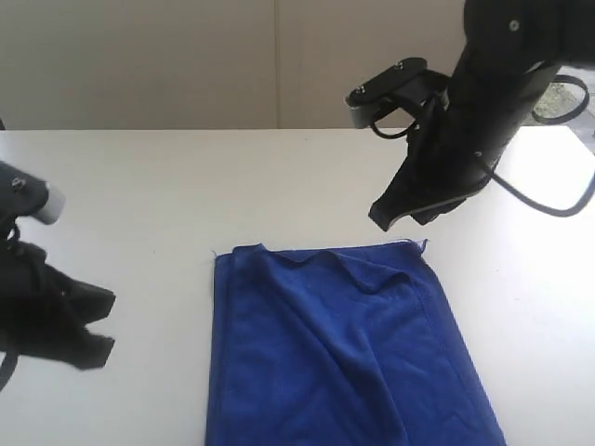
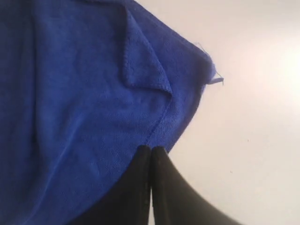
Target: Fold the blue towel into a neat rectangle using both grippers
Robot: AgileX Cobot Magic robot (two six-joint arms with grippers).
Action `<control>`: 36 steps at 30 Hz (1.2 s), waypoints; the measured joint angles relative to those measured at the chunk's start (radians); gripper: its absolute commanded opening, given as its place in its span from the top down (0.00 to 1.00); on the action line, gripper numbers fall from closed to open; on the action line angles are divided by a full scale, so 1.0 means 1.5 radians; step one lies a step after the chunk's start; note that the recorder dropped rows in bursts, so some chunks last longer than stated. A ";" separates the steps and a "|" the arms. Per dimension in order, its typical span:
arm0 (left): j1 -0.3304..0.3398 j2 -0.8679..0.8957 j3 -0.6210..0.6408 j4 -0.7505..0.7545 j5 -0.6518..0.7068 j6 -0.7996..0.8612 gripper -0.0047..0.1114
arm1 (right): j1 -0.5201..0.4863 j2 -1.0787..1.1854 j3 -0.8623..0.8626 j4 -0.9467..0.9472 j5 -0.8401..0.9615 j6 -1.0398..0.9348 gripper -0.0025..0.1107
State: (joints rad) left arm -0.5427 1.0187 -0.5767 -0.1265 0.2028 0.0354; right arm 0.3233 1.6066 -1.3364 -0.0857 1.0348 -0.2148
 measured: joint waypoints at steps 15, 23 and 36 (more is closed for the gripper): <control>0.173 0.554 -0.544 -0.254 0.337 0.613 0.86 | -0.088 0.127 0.000 0.228 -0.083 -0.304 0.95; 0.173 0.633 -0.584 -0.360 0.253 0.866 0.53 | -0.088 0.204 0.000 0.226 -0.153 -0.326 0.81; 0.153 0.706 -0.588 -0.532 0.203 1.153 0.53 | -0.088 0.227 0.000 0.225 -0.235 -0.381 0.55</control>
State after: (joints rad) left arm -0.3135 2.0782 -1.4589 -0.9248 0.5069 1.7655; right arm 0.1908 1.9472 -1.3364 0.2523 0.6830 -0.7857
